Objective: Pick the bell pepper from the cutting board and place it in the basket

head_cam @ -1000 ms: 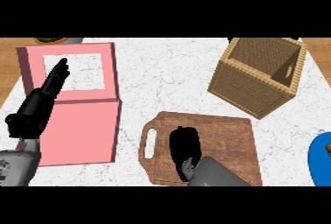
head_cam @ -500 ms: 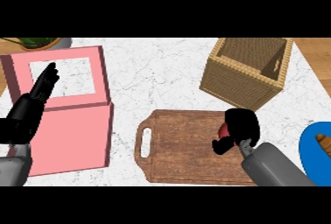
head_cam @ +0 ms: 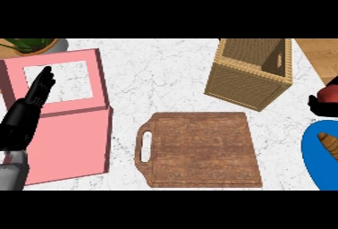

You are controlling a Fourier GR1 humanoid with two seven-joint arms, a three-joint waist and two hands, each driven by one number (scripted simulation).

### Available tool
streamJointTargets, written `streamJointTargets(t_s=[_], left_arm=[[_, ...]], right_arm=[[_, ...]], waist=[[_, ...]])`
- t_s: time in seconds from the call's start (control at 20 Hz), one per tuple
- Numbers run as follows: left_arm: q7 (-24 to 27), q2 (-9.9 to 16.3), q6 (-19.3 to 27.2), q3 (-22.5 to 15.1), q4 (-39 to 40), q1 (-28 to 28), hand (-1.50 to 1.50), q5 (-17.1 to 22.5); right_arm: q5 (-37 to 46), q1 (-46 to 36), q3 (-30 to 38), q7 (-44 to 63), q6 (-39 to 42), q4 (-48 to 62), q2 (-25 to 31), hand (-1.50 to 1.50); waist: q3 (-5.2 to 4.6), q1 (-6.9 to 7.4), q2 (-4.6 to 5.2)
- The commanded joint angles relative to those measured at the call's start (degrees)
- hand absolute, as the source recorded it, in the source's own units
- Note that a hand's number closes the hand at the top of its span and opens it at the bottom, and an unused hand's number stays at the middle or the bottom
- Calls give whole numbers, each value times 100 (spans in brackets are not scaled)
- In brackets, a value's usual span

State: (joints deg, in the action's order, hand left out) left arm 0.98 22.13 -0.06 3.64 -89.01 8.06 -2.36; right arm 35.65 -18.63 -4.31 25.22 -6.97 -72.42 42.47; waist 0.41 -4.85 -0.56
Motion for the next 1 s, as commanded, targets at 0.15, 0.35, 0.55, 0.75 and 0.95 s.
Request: streamJointTargets(t_s=[0.15,0.35,0.55,0.75,0.95], left_arm=[[67,95,-174,60,-76,-32,0,99],[-265,-110,-112,-198,-267,182,0,-26],[-154,-187,-106,-288,-81,329,0,-223],[-234,-84,-266,-127,-77,443,0,-117],[-123,-326,-195,-320,-68,367,0,-290]], right_arm=[[-2033,-141,1859,-1819,-253,-318,323,150],[-2584,-467,2402,-2170,560,-316,971,150],[-2917,-1174,2386,-1937,1235,-98,1163,150],[-2944,-1749,1844,-771,1509,-673,982,150],[-2853,-2634,1459,-453,1813,-105,927,150]], waist=[[-20,218,-12],[-36,406,31],[-43,500,60],[-48,536,53],[-46,587,71]])
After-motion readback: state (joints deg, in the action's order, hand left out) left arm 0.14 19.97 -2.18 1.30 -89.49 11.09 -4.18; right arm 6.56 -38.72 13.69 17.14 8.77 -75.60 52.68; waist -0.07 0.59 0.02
